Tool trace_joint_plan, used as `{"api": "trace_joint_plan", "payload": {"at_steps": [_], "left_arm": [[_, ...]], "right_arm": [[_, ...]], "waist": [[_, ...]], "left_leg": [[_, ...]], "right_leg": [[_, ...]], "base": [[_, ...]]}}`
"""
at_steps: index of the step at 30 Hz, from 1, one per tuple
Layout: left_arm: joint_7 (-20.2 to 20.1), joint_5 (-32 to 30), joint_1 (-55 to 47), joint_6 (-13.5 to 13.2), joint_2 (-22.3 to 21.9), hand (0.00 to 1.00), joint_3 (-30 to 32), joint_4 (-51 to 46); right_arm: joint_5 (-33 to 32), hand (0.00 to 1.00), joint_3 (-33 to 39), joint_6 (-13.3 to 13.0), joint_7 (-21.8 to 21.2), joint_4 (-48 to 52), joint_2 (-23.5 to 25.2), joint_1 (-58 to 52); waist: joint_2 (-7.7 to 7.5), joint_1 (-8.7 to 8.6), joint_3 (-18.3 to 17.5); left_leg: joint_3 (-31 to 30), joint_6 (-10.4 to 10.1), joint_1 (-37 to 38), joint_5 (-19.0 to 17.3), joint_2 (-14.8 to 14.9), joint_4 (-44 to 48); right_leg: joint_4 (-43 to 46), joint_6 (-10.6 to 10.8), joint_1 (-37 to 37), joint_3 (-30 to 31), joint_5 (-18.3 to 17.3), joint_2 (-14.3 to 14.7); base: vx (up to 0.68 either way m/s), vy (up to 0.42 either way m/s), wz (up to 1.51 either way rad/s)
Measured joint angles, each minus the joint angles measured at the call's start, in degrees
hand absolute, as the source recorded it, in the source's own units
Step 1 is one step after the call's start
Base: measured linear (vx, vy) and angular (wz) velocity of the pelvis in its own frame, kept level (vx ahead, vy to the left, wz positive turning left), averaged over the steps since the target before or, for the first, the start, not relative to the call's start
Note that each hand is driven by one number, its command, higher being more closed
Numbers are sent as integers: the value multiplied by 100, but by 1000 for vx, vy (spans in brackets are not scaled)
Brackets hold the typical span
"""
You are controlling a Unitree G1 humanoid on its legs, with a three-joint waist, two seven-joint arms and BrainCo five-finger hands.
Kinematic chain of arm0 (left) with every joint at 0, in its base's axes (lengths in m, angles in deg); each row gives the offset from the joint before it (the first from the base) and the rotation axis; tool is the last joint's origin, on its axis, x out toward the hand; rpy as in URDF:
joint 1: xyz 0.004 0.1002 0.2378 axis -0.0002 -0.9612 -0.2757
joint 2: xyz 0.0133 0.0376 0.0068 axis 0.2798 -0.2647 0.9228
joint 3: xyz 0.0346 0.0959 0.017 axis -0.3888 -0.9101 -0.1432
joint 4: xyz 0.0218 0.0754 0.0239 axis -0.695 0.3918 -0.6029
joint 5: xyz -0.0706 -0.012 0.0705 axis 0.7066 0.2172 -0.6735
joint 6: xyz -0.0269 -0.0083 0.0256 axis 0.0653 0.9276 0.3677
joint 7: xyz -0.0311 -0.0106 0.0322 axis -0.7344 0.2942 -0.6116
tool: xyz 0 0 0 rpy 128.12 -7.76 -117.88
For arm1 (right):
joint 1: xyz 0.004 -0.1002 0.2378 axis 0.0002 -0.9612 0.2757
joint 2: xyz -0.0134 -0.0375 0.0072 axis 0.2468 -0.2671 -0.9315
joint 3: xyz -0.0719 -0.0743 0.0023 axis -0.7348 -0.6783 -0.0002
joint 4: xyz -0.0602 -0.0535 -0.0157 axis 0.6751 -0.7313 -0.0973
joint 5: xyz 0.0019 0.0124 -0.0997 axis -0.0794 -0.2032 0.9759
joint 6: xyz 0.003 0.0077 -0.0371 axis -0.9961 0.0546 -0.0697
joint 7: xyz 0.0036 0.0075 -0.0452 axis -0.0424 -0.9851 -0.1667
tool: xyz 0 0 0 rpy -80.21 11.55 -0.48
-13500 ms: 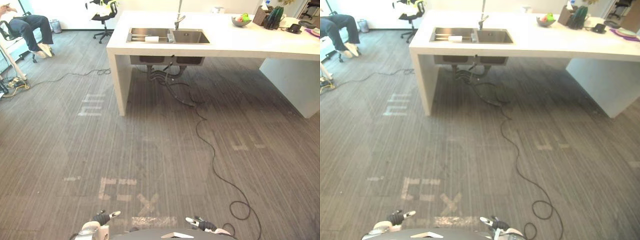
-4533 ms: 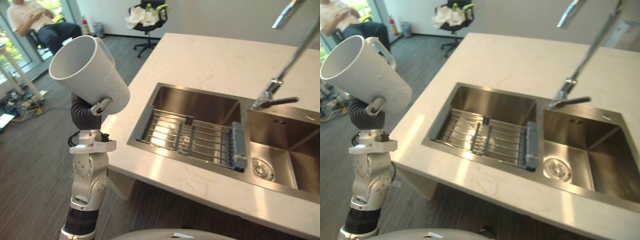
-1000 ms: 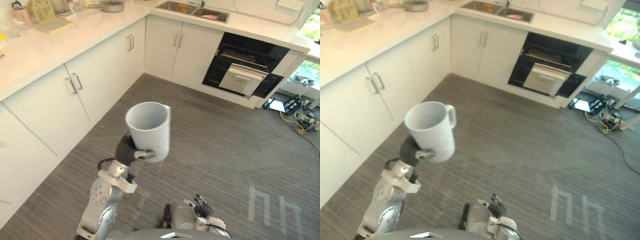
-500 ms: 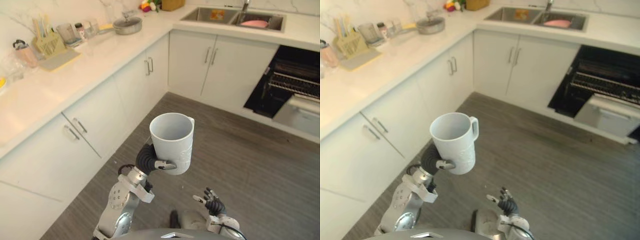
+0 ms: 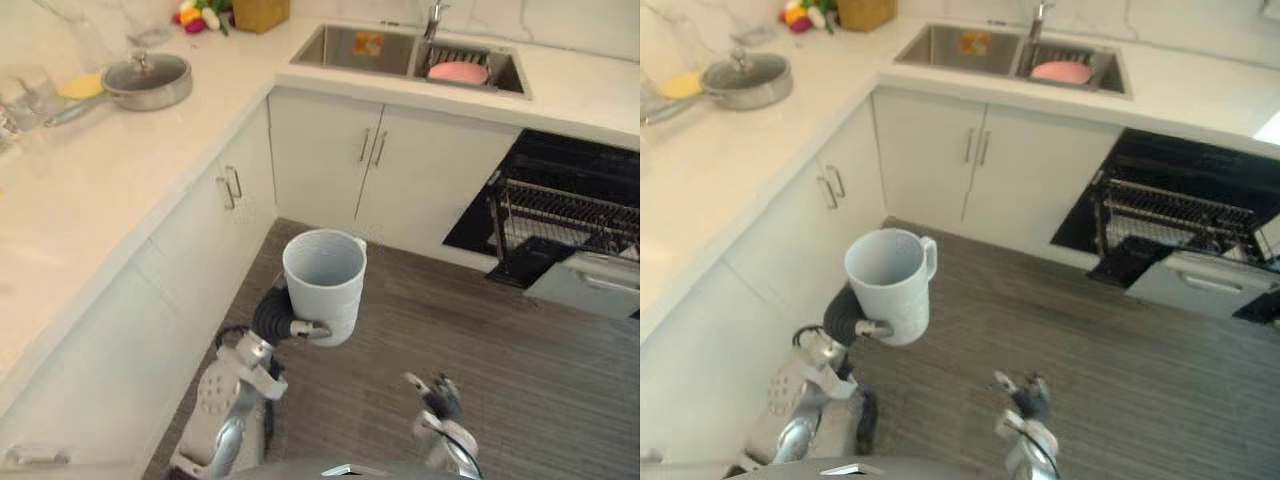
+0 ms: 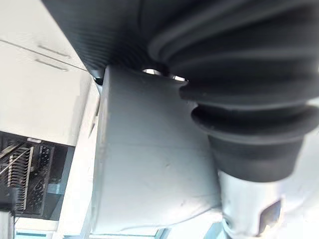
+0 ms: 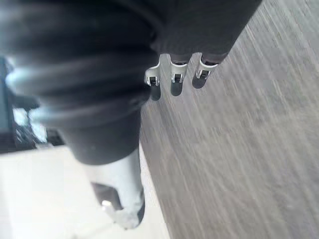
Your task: Walk over to the sink, pick up the cup, carry it to the dishwasher, place the cup inside the dishwasher, then close the dishwasher door
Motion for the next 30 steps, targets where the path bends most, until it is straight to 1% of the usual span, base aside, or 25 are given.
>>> {"api": "trace_joint_plan", "payload": {"at_steps": [1, 2, 3, 5, 7, 8, 10, 11, 12, 13, 14, 15, 17, 18, 19, 20, 21, 23, 24, 25, 26, 27, 28, 29, 30], "left_arm": [[-124, 82, -4, 11, 147, 100, -10, -112], [-156, 80, -5, 15, 194, 100, -9, -198], [-162, 62, 3, 13, 202, 100, -90, -312], [-119, 30, 4, 20, 204, 100, -250, -320], [30, 16, 45, 107, 209, 100, -509, -321], [49, 10, 89, 133, 209, 100, -568, -323], [54, 8, 205, 193, 208, 100, -747, -356], [53, 12, 224, 220, 208, 100, -771, -532], [57, 16, 222, 220, 208, 100, -775, -671], [59, 16, 223, 215, 207, 100, -787, -751], [157, 5, 217, 180, 143, 100, -925, -806], [186, -29, 212, 171, 136, 100, -1023, -787], [328, -194, 201, 150, 100, 100, -1286, -713], [411, -282, 193, 130, 38, 100, -1504, -622], [510, -421, 166, 92, -101, 100, -1604, -467], [577, -468, 124, 92, -170, 100, -1629, -412], [778, -646, 55, 59, -258, 100, -1559, -337], [980, -859, -78, -10, -319, 100, -1388, -300], [1014, -899, -172, -135, -376, 100, -1219, -171], [964, -941, -243, -256, -491, 100, -986, 19], [910, -939, -247, -327, -541, 100, -861, 126], [803, -914, -251, -409, -589, 100, -619, 257], [672, -843, -274, -492, -575, 100, -492, 285], [638, -795, -289, -549, -547, 100, -484, 284], [645, -791, -275, -582, -513, 100, -567, 277]], "right_arm": [[-85, 0, 85, -287, 95, -35, 49, -196], [-137, 0, 90, -431, 112, -61, 83, -243], [-171, 0, 62, -732, 128, -42, 154, -325], [-255, 0, 55, -974, 200, 122, 268, -371], [-455, 0, -194, -1461, 581, 634, 402, -426], [-453, 0, -218, -1529, 672, 771, 402, -438], [-455, 0, -224, -1758, 932, 1258, 407, -475], [-461, 0, -268, -1957, 1047, 1763, 414, -531], [-461, 0, -333, -2076, 1086, 2053, 423, -572], [-459, 0, -376, -2142, 1090, 2207, 429, -597], [-453, 0, -486, -2223, 1165, 2532, 472, -598], [-450, 0, -526, -2235, 1215, 2595, 470, -590], [-372, 0, -610, -2233, 1438, 2786, 471, -589], [-211, 0, -650, -2210, 1626, 3027, 466, -570], [21, 0, -667, -2102, 1848, 3307, 463, -537], [111, 0, -674, -2048, 1949, 3487, 462, -533], [394, 0, -722, -2045, 2137, 3811, 459, -469], [559, 0, -694, -2047, 2175, 3821, 445, -280], [764, 0, -638, -2103, 2178, 3767, 429, -178], [959, 0, -547, -2202, 2214, 3610, 359, -52], [1027, 0, -528, -2215, 2295, 3549, 311, 9], [1268, 0, -496, -2218, 2497, 3465, 247, 131], [1460, 0, -486, -2221, 2684, 3479, 240, 221], [1536, 0, -484, -2221, 2771, 3507, 239, 261], [1620, 0, -447, -2201, 2907, 3671, 249, 291]], "waist": [[-26, -56, -20], [-76, -68, -39], [-51, -132, -27], [39, -266, -31], [161, -436, -31], [221, -467, -7], [436, -474, 59], [596, -471, 122], [617, -477, 132], [576, -476, 114], [545, -491, 70], [577, -488, 39], [730, -504, -94], [871, -540, -176], [952, -548, -181], [959, -516, -169], [925, -394, -136], [780, -283, -35], [600, -209, 72], [498, -99, 138], [477, -50, 155], [464, -13, 172], [471, 0, 174], [476, 2, 169], [508, -24, 154]], "left_leg": [[-25, 45, 642, -283, -90, -529], [25, 110, 858, -330, -109, -699], [82, 166, 1326, -380, -91, -1084], [150, 177, 1803, -372, -33, -1512], [277, 96, 2352, -434, 23, -1944], [307, 69, 2453, -492, 70, -1954], [433, -188, 2711, -713, 309, -1836], [562, -402, 2854, -1012, 583, -1518], [615, -450, 2961, -1212, 671, -1322], [662, -468, 3038, -1347, 684, -1205], [712, -475, 3327, -1708, 821, -882], [758, -459, 3380, -1725, 902, -724], [807, -316, 3201, -1620, 1170, -94], [725, -346, 2918, -1290, 1393, 642], [281, -515, 2525, -489, 1417, 1529], [-27, -548, 2272, 180, 1348, 1976], [-654, -627, 1509, 1639, 1144, 3574], [-1009, -402, 695, 1547, 1059, 5558], [-1163, -40, 130, 1202, 978, 6678], [-1248, 172, -412, 813, 975, 7297], [-1265, 212, -639, 624, 977, 7409], [-1233, 253, -1102, 297, 973, 7271], [-1099, 282, -1363, 59, 960, 6517], [-992, 282, -1399, 7, 959, 5879], [-734, 177, -1244, -29, 894, 4036]], "right_leg": [[1014, 126, -441, -3, 1201, -227], [1625, 120, -801, 68, 1054, -272], [2691, -198, -1720, -78, 449, -278], [2856, -284, -2415, -394, 55, -260], [1774, -305, -3176, -838, -402, -276], [1332, -345, -3227, -1009, -454, -272], [-393, -428, -3171, -1573, -349, -115], [-1842, -442, -3000, -1630, 45, 275], [-2372, -423, -2951, -1546, 301, 400], [-2563, -408, -2931, -1430, 422, 420], [-2012, -625, -2986, -1332, 992, 452], [-1654, -727, -3055, -1345, 896, 461], [-1154, -793, -3184, -1389, 351, 592], [-1013, -874, -3146, -1440, 65, 747], [-967, -948, -2972, -1344, -160, 952], [-973, -979, -2853, -1238, -257, 1046], [-1013, -1048, -2560, -892, -487, 1283], [-1013, -1132, -2157, -570, -722, 1431], [-1040, -1144, -1808, -286, -878, 1417], [-1182, -1173, -1459, 13, -877, 1408], [-1300, -1164, -1308, 154, -866, 1404], [-1632, -1105, -995, 356, -829, 1399], [-2023, -1068, -718, 498, -788, 1400], [-2203, -1063, -613, 579, -771, 1407], [-2470, -1067, -442, 738, -759, 1420]], "base": [[556, 204, -27], [562, 140, -28], [483, 81, -22], [446, 91, -21], [464, 49, -26], [529, -5, -19], [551, -42, -31], [536, -83, -38], [544, -105, -35], [642, -217, -27], [529, -192, -23], [603, -253, -22], [392, -180, -10], [528, -237, -16], [538, -239, -31], [606, -242, -88], [579, -186, -120], [524, -132, -126], [380, -80, -132], [463, -59, -131], [368, -9, -128], [520, 54, -113], [336, 54, -106], [479, 154, -83], [450, 199, -48]]}}
